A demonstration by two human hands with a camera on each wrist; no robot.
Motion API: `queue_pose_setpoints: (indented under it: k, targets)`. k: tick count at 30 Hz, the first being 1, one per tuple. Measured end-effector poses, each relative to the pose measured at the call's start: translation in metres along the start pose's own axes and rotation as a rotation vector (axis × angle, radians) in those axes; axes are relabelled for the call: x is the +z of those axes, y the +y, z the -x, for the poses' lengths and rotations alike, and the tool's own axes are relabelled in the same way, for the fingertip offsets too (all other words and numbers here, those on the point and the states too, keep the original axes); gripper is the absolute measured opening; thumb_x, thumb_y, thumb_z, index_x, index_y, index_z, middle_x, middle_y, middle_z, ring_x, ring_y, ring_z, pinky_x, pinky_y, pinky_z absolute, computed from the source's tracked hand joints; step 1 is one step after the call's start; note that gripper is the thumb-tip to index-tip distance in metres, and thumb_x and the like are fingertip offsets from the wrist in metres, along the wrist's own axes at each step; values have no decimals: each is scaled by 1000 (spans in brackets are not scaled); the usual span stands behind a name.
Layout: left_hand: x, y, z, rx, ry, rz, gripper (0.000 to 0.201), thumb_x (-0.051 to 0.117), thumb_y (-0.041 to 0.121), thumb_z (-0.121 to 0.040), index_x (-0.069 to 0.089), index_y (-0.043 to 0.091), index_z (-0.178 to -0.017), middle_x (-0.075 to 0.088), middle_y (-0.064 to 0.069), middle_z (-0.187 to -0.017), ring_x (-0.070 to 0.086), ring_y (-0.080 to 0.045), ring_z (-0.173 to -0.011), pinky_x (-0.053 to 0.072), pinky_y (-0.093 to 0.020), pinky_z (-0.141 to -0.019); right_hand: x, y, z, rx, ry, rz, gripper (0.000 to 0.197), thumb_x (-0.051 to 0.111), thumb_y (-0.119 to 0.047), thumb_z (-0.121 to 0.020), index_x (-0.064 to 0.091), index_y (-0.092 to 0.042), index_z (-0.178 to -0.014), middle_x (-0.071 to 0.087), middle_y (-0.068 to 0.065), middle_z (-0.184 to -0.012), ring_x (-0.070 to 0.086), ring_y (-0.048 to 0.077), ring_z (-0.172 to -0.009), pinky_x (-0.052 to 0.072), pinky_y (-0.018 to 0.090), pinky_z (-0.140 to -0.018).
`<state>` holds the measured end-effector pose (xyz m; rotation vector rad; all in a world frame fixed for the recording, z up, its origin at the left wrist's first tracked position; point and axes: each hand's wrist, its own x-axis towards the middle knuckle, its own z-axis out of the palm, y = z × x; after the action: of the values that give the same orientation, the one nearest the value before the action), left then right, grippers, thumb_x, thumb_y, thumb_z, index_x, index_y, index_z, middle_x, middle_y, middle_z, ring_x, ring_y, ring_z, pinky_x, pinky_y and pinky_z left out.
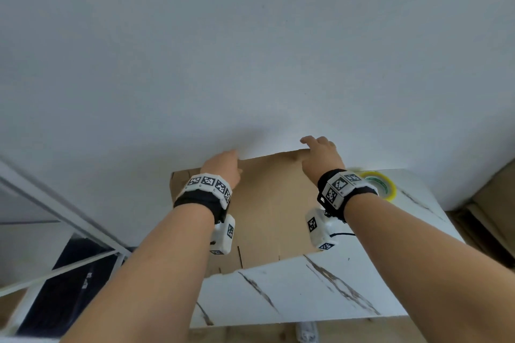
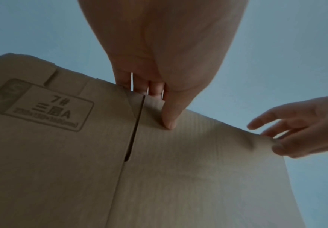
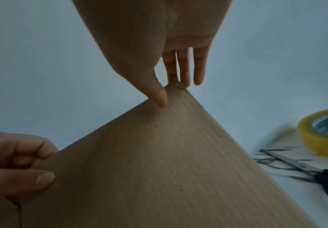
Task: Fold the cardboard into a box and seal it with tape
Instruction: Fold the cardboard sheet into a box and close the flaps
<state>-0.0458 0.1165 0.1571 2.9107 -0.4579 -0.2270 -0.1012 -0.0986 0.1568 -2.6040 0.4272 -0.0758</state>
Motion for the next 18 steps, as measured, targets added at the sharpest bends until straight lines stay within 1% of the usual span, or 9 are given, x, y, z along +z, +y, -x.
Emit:
queue_pose_setpoints:
  k: [4, 6, 7, 10, 12, 14, 15, 16, 18]
  targets:
    - [-15, 1, 24, 18, 26, 129, 31, 43, 16, -99, 56, 12, -127, 61, -10, -124, 58, -28, -112, 45, -34, -92, -2, -23, 20, -129, 117, 107, 53, 44, -3, -84, 54, -27, -131, 50, 1, -132, 42, 21, -125, 31, 35, -106]
    - [-21, 3, 34, 37, 57, 177, 29, 44, 15, -98, 61, 12, -121, 64, -10, -119, 59, -29, -109, 46, -32, -90, -1, -29, 30, -200, 212, 187, 50, 46, -5, -85, 59, -28, -127, 53, -1, -130, 43, 21, -123, 25, 35, -107]
    - [-23, 4, 37, 51, 72, 195, 27, 45, 15, -97, 65, 12, -115, 67, -9, -114, 61, -29, -105, 47, -32, -88, -1, -32, 34, -221, 240, 186, 47, 47, -6, -85, 60, -27, -125, 55, -1, -127, 44, 22, -122, 26, 34, -106]
    - [-26, 10, 46, 88, 90, 219, 21, 50, 14, -92, 70, 8, -91, 67, -13, -91, 58, -25, -82, 50, -33, -81, -5, -38, 43, -153, 170, 26, 29, 49, -17, -91, 65, -21, -116, 58, 4, -116, 55, 26, -105, 45, 35, -92]
    - [-25, 17, 49, 99, 86, 232, 23, 51, 14, -89, 71, 4, -92, 64, -16, -83, 51, -21, -75, 51, -34, -78, -8, -41, 46, -51, 59, -93, 21, 51, -28, -93, 67, -19, -104, 63, 4, -103, 62, 26, -91, 51, 34, -78]
    - [-26, 24, 53, 109, 58, 235, 23, 52, 15, -88, 72, 4, -90, 60, -13, -79, 51, -21, -73, 50, -32, -76, -9, -41, 48, 2, 7, -196, 19, 53, -33, -94, 61, -20, -85, 60, -1, -81, 59, 21, -76, 44, 27, -62]
    - [-27, 28, 55, 113, 31, 236, 23, 51, 14, -88, 72, 6, -86, 63, -13, -80, 55, -23, -75, 49, -32, -75, -11, -41, 48, 11, -6, -223, 25, 52, -33, -96, 56, -20, -74, 55, -3, -71, 54, 17, -67, 37, 25, -55]
    - [-29, 31, 57, 115, -2, 232, 23, 49, 13, -88, 71, 9, -83, 66, -14, -83, 60, -26, -78, 49, -31, -74, -12, -42, 48, 14, -20, -233, 33, 51, -33, -97, 50, -21, -66, 48, -4, -64, 48, 14, -60, 31, 25, -51]
    - [-35, 37, 60, 122, -79, 208, 27, 47, 12, -90, 74, 11, -90, 71, -12, -94, 66, -30, -91, 50, -31, -76, -15, -41, 46, 24, -64, -221, 42, 47, -31, -100, 41, -21, -60, 41, -5, -60, 40, 11, -55, 26, 24, -49]
